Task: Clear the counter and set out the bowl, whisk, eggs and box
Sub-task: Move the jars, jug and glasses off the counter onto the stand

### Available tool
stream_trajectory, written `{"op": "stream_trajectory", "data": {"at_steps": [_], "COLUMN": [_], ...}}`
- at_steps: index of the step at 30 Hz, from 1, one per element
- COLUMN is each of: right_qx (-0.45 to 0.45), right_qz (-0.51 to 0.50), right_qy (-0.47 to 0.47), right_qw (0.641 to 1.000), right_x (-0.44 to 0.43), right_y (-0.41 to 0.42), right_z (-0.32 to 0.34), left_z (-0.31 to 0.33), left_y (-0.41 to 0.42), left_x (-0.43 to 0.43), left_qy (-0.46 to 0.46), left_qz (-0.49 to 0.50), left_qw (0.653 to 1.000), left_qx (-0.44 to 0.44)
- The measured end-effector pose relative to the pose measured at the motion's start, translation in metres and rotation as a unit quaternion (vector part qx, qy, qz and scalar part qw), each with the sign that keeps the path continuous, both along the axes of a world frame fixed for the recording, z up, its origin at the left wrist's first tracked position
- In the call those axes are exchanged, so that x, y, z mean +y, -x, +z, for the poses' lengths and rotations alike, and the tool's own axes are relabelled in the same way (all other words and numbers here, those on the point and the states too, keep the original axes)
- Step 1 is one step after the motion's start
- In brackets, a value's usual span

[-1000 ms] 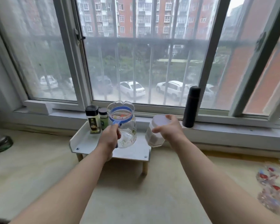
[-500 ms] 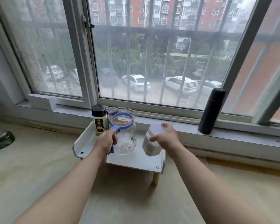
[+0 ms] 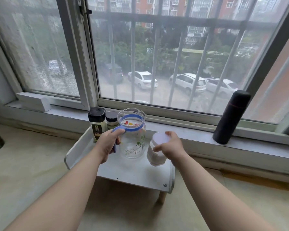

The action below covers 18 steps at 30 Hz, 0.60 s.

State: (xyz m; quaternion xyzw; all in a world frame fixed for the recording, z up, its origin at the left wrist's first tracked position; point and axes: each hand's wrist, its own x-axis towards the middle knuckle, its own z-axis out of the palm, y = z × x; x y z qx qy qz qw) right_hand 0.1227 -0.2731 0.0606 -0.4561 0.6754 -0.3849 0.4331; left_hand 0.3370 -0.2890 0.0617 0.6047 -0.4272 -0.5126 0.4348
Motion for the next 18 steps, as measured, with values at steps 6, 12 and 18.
{"op": "stream_trajectory", "data": {"at_steps": [6,12,18], "right_qx": [0.018,0.027,0.053], "right_qz": [-0.017,-0.042,-0.077], "right_qy": [-0.009,-0.027,-0.034], "right_qw": [1.000,0.998,0.995], "right_x": [-0.002,0.007,0.017], "right_y": [-0.017,-0.046,-0.090], "right_z": [-0.010,-0.018,-0.025], "left_z": [0.002,0.008,0.001], "left_y": [-0.016,-0.039,-0.067], "left_x": [-0.026,-0.043,-0.055], "left_qy": [0.043,0.052,0.066], "left_qz": [-0.028,-0.044,-0.029], "left_qw": [0.999,0.996,0.997], "left_qx": [-0.016,-0.060,-0.039]}}
